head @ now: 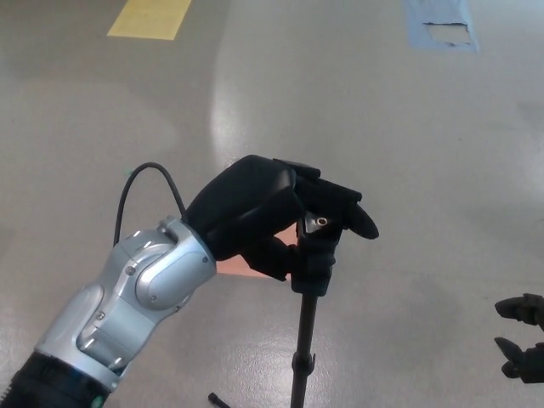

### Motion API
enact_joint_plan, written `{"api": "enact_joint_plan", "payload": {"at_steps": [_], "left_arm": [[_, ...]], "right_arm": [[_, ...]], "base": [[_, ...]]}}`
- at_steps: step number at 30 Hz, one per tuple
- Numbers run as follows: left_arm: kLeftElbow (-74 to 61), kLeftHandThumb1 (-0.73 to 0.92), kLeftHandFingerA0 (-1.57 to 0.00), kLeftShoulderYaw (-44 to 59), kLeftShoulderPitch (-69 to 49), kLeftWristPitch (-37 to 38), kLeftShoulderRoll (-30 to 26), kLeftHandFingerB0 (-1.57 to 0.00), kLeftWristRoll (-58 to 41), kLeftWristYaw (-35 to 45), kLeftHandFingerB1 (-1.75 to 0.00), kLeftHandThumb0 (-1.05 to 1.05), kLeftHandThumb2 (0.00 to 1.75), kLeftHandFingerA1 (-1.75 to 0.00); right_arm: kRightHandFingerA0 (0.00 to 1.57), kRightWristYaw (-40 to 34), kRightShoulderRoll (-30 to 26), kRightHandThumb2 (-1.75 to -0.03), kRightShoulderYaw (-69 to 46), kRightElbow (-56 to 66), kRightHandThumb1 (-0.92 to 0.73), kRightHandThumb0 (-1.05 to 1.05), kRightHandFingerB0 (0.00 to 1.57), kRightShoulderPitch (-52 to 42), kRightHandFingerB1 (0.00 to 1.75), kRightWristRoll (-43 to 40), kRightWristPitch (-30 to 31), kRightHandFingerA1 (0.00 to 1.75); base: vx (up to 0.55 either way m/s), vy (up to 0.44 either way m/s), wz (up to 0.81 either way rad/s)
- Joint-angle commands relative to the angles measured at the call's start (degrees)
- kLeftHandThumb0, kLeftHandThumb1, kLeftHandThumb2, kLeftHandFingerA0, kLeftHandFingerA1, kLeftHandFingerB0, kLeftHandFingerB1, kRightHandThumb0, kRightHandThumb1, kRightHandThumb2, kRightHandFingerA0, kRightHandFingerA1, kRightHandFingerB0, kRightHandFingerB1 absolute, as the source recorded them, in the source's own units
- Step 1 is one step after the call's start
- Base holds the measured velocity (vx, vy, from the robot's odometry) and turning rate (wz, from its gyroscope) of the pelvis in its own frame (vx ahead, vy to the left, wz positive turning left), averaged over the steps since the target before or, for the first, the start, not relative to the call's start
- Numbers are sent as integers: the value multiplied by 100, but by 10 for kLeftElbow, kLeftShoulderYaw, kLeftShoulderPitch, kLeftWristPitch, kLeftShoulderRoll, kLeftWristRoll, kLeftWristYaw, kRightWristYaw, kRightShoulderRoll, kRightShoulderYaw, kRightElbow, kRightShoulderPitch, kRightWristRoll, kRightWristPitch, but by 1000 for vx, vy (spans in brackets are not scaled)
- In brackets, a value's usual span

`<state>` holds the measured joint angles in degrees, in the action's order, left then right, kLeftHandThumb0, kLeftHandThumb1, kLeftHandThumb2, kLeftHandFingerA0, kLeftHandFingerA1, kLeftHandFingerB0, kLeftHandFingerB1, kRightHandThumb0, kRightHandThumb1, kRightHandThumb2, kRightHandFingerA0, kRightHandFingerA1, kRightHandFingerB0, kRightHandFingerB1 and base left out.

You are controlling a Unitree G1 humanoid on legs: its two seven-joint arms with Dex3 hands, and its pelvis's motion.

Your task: The robot uses its left hand to grab the top of a phone stand kept on the floor and rotates it anti-clockwise

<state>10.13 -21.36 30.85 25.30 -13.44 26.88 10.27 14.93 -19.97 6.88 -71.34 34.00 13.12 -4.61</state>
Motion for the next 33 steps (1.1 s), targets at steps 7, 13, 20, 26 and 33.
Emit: {"api": "enact_joint_plan", "payload": {"at_steps": [7, 13, 20, 26, 33], "left_arm": [[19, 61, -81, 7, 16, 24, -12, -94, 19, -19, -55, -17, 58, -45], [22, 62, -77, 11, 16, 27, -9, -92, 13, -21, -53, -14, 59, -43], [5, 64, -83, 28, -4, 0, 21, -91, -56, 4, -51, -13, 59, -47], [-5, 71, -86, 36, -13, -16, 41, -92, -127, 54, -55, -8, 62, -50], [-51, 68, -89, 46, -20, -108, 48, -90, -200, 124, -51, -13, 61, -49]], "right_arm": [[54, 2, -4, -101, -1, -3, -60, -31, 3, 19, 43, 1, 18, 65], [52, 3, -7, -101, 5, -4, -60, -32, 3, 25, 43, 7, 15, 64], [53, 8, -8, -101, 5, -3, -60, -33, 2, 29, 43, 4, 13, 65], [52, 12, -9, -102, 7, -5, -60, -34, 2, 35, 43, 6, 14, 65], [59, 16, -9, -65, 8, -6, -82, -46, 16, 41, 27, 5, 17, 46]], "base": [[0, 0, 0], [0, 0, 0], [0, 0, 0], [0, 0, 0], [0, 0, 0]]}}
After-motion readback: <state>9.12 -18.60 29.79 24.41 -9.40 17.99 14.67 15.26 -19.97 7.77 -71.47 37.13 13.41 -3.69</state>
